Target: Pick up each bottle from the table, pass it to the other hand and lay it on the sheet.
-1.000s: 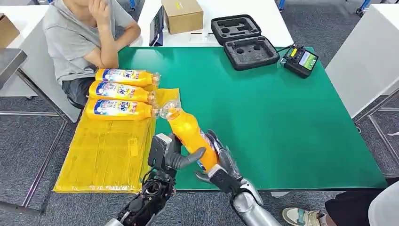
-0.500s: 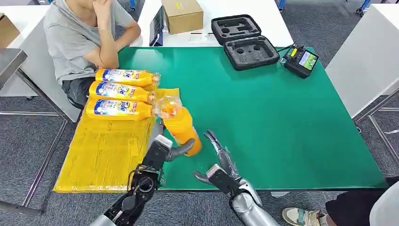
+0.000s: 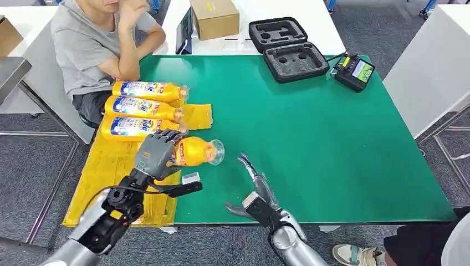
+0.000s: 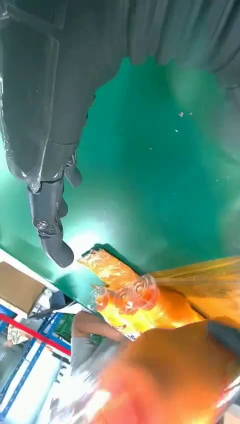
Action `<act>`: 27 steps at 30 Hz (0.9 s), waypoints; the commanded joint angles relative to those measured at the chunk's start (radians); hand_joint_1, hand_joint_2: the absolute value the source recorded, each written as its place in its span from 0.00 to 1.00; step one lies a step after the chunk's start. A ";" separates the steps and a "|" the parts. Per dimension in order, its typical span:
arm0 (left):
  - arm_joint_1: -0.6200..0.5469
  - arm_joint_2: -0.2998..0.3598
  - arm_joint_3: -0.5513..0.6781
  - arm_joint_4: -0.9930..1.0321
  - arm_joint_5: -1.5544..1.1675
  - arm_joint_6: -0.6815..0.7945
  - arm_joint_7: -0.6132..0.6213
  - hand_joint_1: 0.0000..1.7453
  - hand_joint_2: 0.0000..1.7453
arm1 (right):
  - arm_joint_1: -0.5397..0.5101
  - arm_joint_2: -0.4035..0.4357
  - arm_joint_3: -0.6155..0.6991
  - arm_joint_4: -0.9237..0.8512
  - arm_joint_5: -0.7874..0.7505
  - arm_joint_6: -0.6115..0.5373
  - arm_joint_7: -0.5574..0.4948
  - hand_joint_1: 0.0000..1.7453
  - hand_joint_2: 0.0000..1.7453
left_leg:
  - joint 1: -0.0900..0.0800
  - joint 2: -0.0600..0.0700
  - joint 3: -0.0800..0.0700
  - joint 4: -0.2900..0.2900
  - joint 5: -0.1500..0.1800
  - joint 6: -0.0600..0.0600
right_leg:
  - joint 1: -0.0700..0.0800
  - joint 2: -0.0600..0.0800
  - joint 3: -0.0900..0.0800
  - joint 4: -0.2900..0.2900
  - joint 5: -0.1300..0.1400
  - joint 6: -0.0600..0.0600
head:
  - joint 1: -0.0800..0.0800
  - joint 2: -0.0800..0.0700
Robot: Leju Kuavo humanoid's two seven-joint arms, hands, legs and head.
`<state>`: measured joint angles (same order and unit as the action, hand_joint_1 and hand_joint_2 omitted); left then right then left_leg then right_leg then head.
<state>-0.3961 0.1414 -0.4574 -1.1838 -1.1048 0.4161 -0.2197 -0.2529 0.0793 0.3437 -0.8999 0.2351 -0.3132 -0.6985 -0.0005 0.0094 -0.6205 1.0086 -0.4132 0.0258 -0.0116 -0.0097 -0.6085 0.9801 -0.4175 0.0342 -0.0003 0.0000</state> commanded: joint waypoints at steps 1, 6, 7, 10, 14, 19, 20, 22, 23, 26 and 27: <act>-0.153 0.201 -0.054 0.021 -0.089 -0.227 0.044 0.97 1.00 | -0.069 0.014 0.037 0.077 -0.040 0.026 0.000 0.00 1.00 | 0.002 0.000 0.001 0.002 -0.001 -0.002 | 0.002 0.001 0.001 0.002 -0.001 -0.002 | 0.000 0.000; -0.165 0.257 -0.079 0.031 -0.115 -0.264 0.038 0.93 1.00 | -0.065 0.013 0.039 0.073 -0.052 0.032 0.000 0.00 1.00 | 0.002 0.000 0.001 0.000 0.000 -0.003 | 0.001 0.001 0.001 0.000 0.000 -0.001 | 0.000 0.000; -0.168 0.264 -0.086 0.035 -0.121 -0.274 0.039 0.91 1.00 | -0.065 0.014 0.041 0.072 -0.053 0.033 0.000 0.00 1.00 | 0.003 0.000 0.004 0.001 -0.001 -0.003 | 0.002 0.001 0.003 0.001 -0.001 -0.002 | 0.000 0.000; -0.174 0.259 -0.093 0.043 -0.111 -0.296 0.034 0.92 1.00 | -0.065 0.014 0.043 0.069 -0.056 0.037 0.000 0.00 1.00 | 0.003 0.000 0.004 0.000 0.000 -0.004 | 0.002 0.001 0.004 0.000 -0.001 -0.002 | 0.000 0.000; -0.180 0.236 -0.108 0.059 -0.106 -0.304 0.037 0.92 1.00 | -0.065 0.014 0.044 0.067 -0.058 0.038 0.000 0.00 1.00 | 0.002 0.000 0.002 0.001 0.000 -0.003 | 0.002 0.000 0.002 0.000 -0.001 -0.001 | 0.001 0.000; -0.161 0.151 -0.157 0.157 -0.096 -0.335 0.032 0.88 1.00 | -0.067 0.007 0.046 0.074 -0.067 0.039 0.000 0.00 1.00 | 0.001 -0.003 0.005 -0.002 0.001 -0.003 | 0.000 -0.003 0.006 -0.002 -0.001 -0.001 | 0.000 0.000; -0.158 0.150 -0.165 0.175 -0.097 -0.337 0.030 0.91 1.00 | -0.063 0.005 0.046 0.075 -0.069 0.039 0.000 0.00 1.00 | 0.001 -0.003 0.004 -0.001 0.001 -0.003 | 0.000 -0.002 0.005 -0.001 -0.001 -0.001 | 0.000 0.000; -0.167 0.145 -0.178 0.217 -0.092 -0.339 0.014 0.86 1.00 | -0.058 0.005 0.045 0.075 -0.075 0.037 0.000 0.00 1.00 | 0.002 -0.003 0.005 -0.001 0.001 -0.003 | 0.001 -0.002 0.006 -0.002 -0.001 -0.001 | 0.001 0.000; -0.174 0.146 -0.190 0.242 -0.084 -0.350 -0.007 0.84 1.00 | -0.052 0.004 0.048 0.071 -0.076 0.040 0.000 0.00 1.00 | 0.002 -0.003 0.004 -0.001 0.001 -0.003 | 0.001 -0.002 0.005 -0.001 -0.001 -0.001 | 0.001 0.000; -0.184 0.158 -0.195 0.268 -0.074 -0.364 -0.020 0.85 1.00 | -0.055 0.007 0.052 0.073 -0.079 0.048 0.000 0.00 1.00 | 0.002 -0.002 0.005 -0.001 0.000 -0.004 | 0.001 -0.001 0.006 -0.001 -0.002 -0.002 | 0.000 0.000; -0.186 0.158 -0.198 0.275 -0.074 -0.365 -0.019 0.85 1.00 | -0.056 0.007 0.052 0.073 -0.080 0.051 0.000 0.00 1.00 | 0.001 -0.002 0.002 -0.001 0.001 -0.003 | 0.001 -0.001 0.001 0.000 0.000 -0.001 | 0.000 0.000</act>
<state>-0.5129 0.3281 -0.5776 -1.0875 -1.1906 0.0751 -0.2198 -0.2804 0.0885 0.3742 -0.8843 0.1637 -0.2781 -0.6985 0.0009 0.0094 -0.6204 1.0087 -0.4117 0.0236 -0.0110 -0.0096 -0.6089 0.9800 -0.4173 0.0340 0.0000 0.0000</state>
